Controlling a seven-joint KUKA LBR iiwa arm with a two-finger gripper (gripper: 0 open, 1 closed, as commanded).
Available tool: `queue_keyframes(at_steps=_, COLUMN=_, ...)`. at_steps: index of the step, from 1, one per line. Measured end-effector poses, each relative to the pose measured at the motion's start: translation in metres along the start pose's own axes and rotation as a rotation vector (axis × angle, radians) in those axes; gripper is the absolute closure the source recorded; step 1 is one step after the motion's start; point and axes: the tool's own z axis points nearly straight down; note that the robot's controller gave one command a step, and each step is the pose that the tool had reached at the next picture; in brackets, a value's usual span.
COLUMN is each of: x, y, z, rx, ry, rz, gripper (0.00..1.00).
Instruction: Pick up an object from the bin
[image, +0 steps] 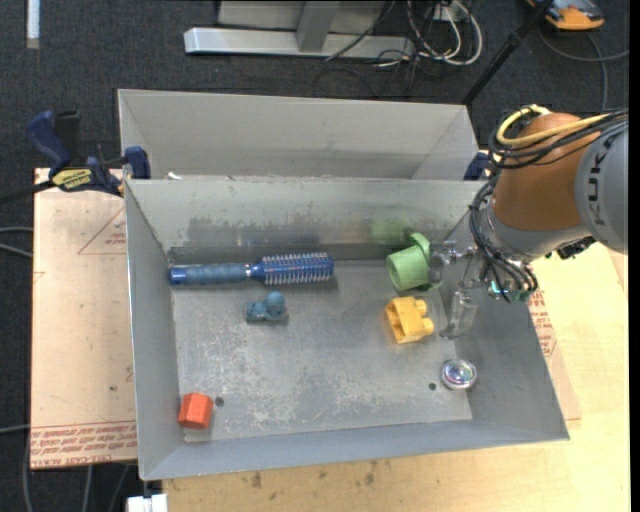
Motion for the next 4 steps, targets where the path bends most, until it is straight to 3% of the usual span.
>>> queue_keyframes(at_steps=1, x=-0.003, y=0.016, z=0.018, rx=0.006, ry=-0.01, rz=-0.105, gripper=0.0)
queue_keyframes(at_steps=2, x=-0.003, y=0.016, z=0.02, rx=0.007, ry=-0.011, rz=-0.108, gripper=0.0)
queue_keyframes(at_steps=3, x=0.004, y=0.023, z=0.03, rx=-0.006, ry=0.015, rz=-0.239, gripper=0.0)
queue_keyframes(at_steps=4, x=0.0, y=0.024, z=0.056, rx=0.004, ry=-0.01, rz=-0.539, gripper=0.0)
